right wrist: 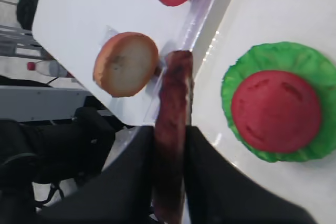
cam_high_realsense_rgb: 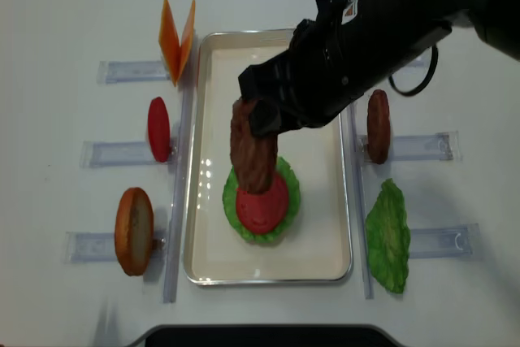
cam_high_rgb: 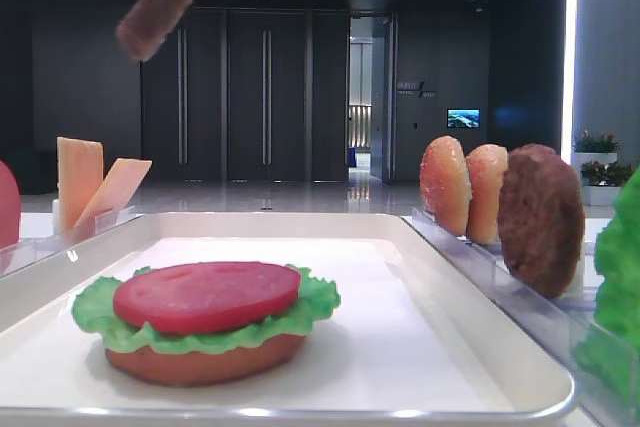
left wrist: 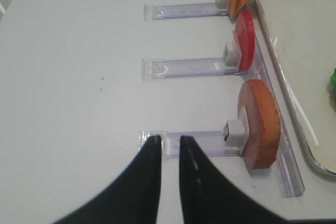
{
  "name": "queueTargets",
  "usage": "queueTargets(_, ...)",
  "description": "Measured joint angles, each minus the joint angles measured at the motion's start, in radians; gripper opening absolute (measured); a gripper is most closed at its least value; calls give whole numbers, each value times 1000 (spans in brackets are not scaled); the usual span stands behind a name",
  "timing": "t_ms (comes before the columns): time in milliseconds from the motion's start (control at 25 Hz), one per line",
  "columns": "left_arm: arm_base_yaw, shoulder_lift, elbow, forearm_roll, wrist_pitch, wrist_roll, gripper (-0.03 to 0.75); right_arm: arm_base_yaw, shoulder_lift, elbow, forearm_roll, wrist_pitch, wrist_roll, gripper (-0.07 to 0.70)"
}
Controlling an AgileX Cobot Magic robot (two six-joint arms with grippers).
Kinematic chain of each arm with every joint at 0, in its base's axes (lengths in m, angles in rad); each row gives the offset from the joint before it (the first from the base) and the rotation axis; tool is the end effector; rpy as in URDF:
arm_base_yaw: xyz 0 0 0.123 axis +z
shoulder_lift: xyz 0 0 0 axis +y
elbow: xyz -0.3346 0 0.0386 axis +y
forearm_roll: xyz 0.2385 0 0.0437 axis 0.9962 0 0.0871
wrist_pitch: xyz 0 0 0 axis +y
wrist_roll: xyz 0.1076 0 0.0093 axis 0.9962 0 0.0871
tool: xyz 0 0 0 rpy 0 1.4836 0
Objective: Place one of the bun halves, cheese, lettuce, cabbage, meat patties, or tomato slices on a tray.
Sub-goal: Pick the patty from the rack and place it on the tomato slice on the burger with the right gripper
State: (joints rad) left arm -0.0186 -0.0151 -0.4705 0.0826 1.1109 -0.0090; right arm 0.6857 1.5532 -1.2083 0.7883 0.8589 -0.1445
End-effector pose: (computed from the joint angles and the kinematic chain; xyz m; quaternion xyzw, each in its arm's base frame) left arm -0.0519 0.0090 0.2513 0.0018 0.8689 0.0344 0.4938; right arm 0.2151 0.2510 0.3450 -0.1990 0.8954 0.3830 0.1095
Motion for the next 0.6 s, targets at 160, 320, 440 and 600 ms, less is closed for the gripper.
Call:
queueTargets(160, 0, 0, 0, 0, 0, 0, 93, 0, 1, 101, 217, -66, -225, 127)
queueTargets(320, 0, 0, 0, 0, 0, 0, 93, 0, 4, 163, 315, -117, -345, 127)
queueTargets(440, 0, 0, 0, 0, 0, 0, 93, 0, 28, 173, 351, -151, -380, 127)
queueTargets(600, 0, 0, 0, 0, 0, 0, 93, 0, 87, 173, 360, -154, -407, 125)
